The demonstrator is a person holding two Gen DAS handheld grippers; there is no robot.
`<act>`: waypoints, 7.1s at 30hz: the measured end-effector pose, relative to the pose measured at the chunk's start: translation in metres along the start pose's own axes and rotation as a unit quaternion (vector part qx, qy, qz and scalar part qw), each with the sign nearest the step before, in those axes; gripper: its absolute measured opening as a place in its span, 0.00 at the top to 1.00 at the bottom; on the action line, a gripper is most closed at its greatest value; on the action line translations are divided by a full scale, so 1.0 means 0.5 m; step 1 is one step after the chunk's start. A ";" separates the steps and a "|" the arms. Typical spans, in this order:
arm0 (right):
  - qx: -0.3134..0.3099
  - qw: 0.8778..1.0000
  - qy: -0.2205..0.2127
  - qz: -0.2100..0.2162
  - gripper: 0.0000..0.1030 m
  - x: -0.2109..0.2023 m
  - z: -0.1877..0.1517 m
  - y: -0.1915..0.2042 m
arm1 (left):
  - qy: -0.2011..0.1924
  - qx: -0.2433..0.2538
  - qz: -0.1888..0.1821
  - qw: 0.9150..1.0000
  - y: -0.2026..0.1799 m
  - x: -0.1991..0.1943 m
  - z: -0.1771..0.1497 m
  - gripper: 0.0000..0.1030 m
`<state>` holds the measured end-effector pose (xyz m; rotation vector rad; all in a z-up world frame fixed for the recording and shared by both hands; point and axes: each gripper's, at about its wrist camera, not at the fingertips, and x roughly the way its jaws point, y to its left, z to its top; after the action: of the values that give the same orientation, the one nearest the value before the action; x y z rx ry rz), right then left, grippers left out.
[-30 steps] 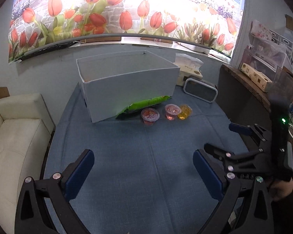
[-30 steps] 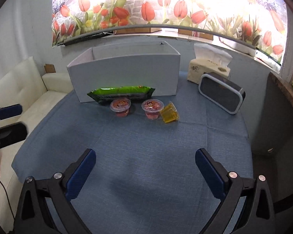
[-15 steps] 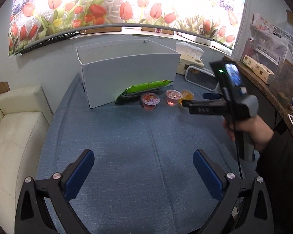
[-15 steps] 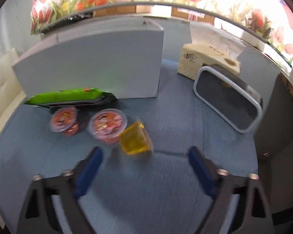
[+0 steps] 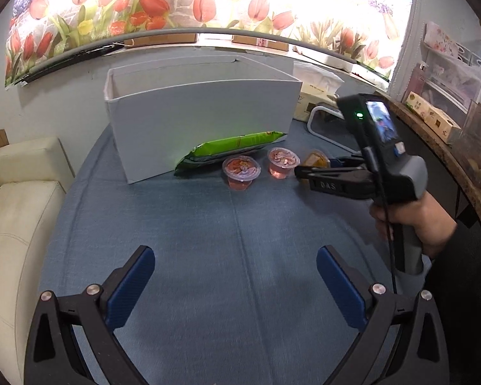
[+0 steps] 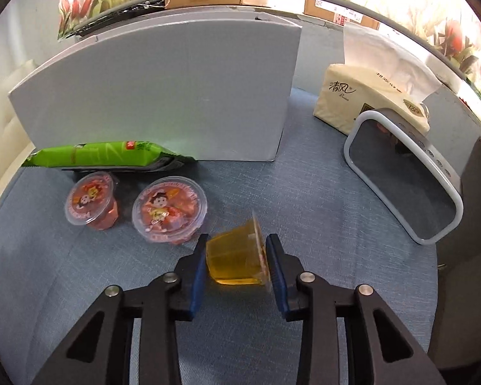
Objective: Organize snacks
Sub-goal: 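Grasp a yellow jelly cup with right gripper while left grasps a red-lidded cup, then carry both jelly cups into the white box and open both grippers, then move both tools back to the last red-lidded cup and green packet, then grasp the red-lidded jelly cup with right gripper while left grasps the green seaweed packet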
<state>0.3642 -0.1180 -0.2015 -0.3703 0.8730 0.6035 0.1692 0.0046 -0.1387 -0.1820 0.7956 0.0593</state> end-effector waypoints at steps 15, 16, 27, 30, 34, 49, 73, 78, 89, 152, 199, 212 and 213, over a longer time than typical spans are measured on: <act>0.086 0.995 -0.056 0.018 0.66 -0.197 -0.168 -0.047 | -0.003 0.003 0.037 0.999 -0.019 0.202 0.095 0.00; 0.090 0.994 -0.060 0.016 0.66 -0.203 -0.176 -0.055 | -0.003 0.004 0.038 0.999 -0.022 0.212 0.099 0.00; 0.103 0.991 -0.082 0.022 0.66 -0.250 -0.208 -0.049 | 0.016 -0.022 0.077 0.997 -0.024 0.278 0.133 0.12; 0.095 0.992 -0.081 0.022 0.66 -0.254 -0.211 -0.039 | 0.027 -0.023 0.078 0.996 -0.025 0.292 0.137 0.32; 0.091 0.993 -0.077 0.025 0.66 -0.253 -0.217 -0.032 | 0.030 -0.026 0.083 0.996 -0.025 0.302 0.141 0.53; 0.101 0.990 -0.088 0.033 0.66 -0.287 -0.228 -0.025 | 0.022 -0.042 0.076 0.996 -0.027 0.242 0.105 0.57; 0.072 0.987 -0.130 0.054 0.66 -0.360 -0.191 0.083 | -0.029 -0.008 0.021 0.999 -0.009 -0.053 0.023 0.57; 0.058 0.988 -0.133 0.058 0.66 -0.349 -0.137 0.104 | -0.039 -0.015 0.022 0.999 0.018 -0.071 0.053 0.57; 0.030 0.986 -0.151 0.065 0.66 -0.285 0.146 0.098 | -0.059 -0.018 0.010 0.998 0.096 -0.026 0.272 0.57; 0.050 0.997 -0.017 0.050 0.04 -0.008 0.011 0.040 | -0.015 -0.001 -0.033 0.999 0.077 -0.061 0.041 0.00; 0.090 0.990 -0.066 0.081 0.51 -0.274 -0.232 -0.004 | 0.139 0.227 -0.117 0.957 -0.038 0.300 0.205 0.00; 0.088 0.991 -0.061 0.083 0.51 -0.276 -0.241 0.007 | 0.118 0.283 -0.073 0.949 -0.075 0.330 0.165 0.00; 0.088 0.991 -0.061 0.083 0.51 -0.277 -0.241 0.007 | 0.116 0.279 -0.070 0.951 -0.075 0.330 0.165 0.00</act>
<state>0.2214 -0.2263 -0.1627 -0.0992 0.8370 0.6893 0.3473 -0.0196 -0.1950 0.2978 1.0016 -0.3252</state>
